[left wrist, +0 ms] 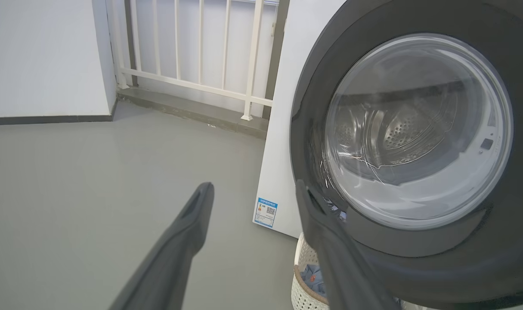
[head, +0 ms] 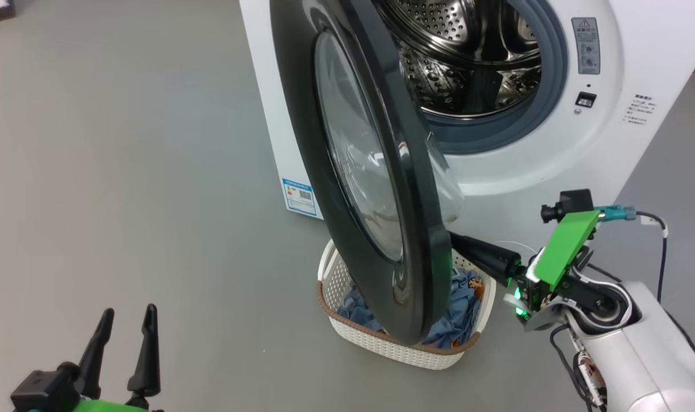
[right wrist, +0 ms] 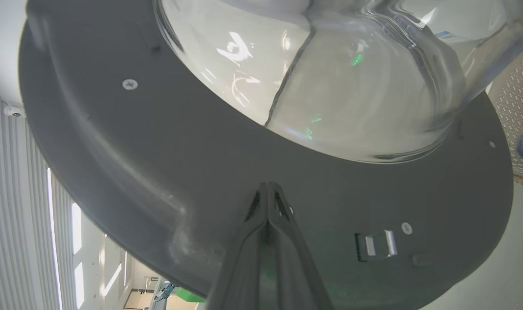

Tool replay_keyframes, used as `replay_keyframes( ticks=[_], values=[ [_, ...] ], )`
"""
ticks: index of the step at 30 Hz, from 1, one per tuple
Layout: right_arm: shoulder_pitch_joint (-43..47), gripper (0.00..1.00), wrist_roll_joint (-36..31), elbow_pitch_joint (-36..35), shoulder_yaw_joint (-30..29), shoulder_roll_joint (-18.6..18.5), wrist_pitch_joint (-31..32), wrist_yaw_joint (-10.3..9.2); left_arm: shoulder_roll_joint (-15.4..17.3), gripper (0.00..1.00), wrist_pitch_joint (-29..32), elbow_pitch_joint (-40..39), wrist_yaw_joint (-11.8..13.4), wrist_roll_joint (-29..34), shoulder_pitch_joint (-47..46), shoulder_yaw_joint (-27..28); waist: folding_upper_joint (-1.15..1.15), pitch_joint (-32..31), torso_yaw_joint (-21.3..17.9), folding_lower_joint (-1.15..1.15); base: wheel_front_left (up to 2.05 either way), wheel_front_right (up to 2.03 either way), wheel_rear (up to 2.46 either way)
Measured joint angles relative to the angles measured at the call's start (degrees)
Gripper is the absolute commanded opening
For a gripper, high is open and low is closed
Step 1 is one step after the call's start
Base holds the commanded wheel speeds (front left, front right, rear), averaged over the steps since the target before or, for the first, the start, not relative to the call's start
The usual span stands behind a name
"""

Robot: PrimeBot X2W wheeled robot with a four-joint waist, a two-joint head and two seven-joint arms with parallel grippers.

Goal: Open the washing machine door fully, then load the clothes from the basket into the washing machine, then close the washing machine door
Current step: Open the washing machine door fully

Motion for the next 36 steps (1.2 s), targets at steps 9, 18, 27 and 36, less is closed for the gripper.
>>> replay_keyframes(
  ticks=[9, 18, 27, 36],
  values=[
    [0.3, 0.0, 0.0, -0.1, 0.2, 0.7, 0.6, 0.0, 0.0, 1.0, 0.0, 0.0, 0.0, 0.0, 0.0, -0.1, 0.0, -0.4, 0.3, 0.0, 0.0, 0.0, 0.0],
    [0.3, 0.0, -0.6, -0.8, 0.2, 0.7, 0.4, 0.0, 0.2, 1.0, 0.0, 0.0, 0.0, 0.0, 0.0, -0.2, 0.0, -1.1, -1.1, 0.0, 0.0, 0.0, 0.0],
    [0.3, 0.05, -0.7, -1.4, -0.2, 0.7, 0.2, 0.0, 0.3, 1.0, 0.0, -0.2, 0.1, 0.0, 0.0, -0.2, 0.0, -1.0, -2.9, 0.0, 0.0, 0.0, 0.0],
    [1.5, 0.02, -0.9, -3.0, -0.8, 0.3, -0.4, 0.0, 0.3, 1.0, 0.0, -0.4, 0.2, 0.0, 0.4, 0.0, 0.0, -1.2, -4.3, 0.0, 0.0, 0.0, 0.0]
  ],
)
